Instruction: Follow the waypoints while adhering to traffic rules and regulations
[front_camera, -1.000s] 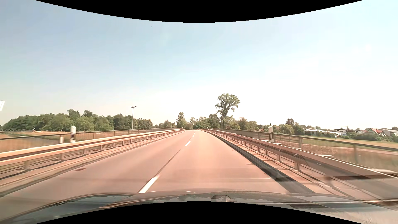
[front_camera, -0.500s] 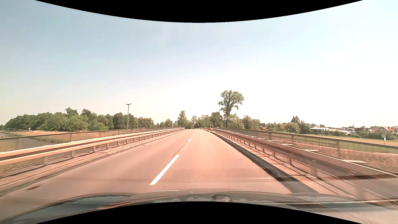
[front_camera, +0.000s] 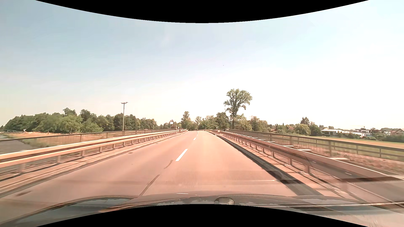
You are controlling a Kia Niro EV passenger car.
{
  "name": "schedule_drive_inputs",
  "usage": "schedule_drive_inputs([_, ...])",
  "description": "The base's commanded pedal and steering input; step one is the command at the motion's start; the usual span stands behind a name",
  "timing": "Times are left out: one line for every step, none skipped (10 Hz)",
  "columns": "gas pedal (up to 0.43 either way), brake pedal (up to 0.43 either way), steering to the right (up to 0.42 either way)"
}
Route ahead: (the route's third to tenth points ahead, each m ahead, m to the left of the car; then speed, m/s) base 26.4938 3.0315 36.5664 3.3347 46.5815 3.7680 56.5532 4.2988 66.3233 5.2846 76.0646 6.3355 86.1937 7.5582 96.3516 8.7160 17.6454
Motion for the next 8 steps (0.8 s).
schedule_drive_inputs([0.150, 0.000, -0.005])
schedule_drive_inputs([0.150, 0.000, -0.005])
schedule_drive_inputs([0.150, 0.000, -0.005])
schedule_drive_inputs([0.150, 0.000, -0.005])
schedule_drive_inputs([0.150, 0.000, -0.005])
schedule_drive_inputs([0.150, 0.000, -0.005])
schedule_drive_inputs([0.150, 0.000, -0.005])
schedule_drive_inputs([0.150, 0.000, -0.005])
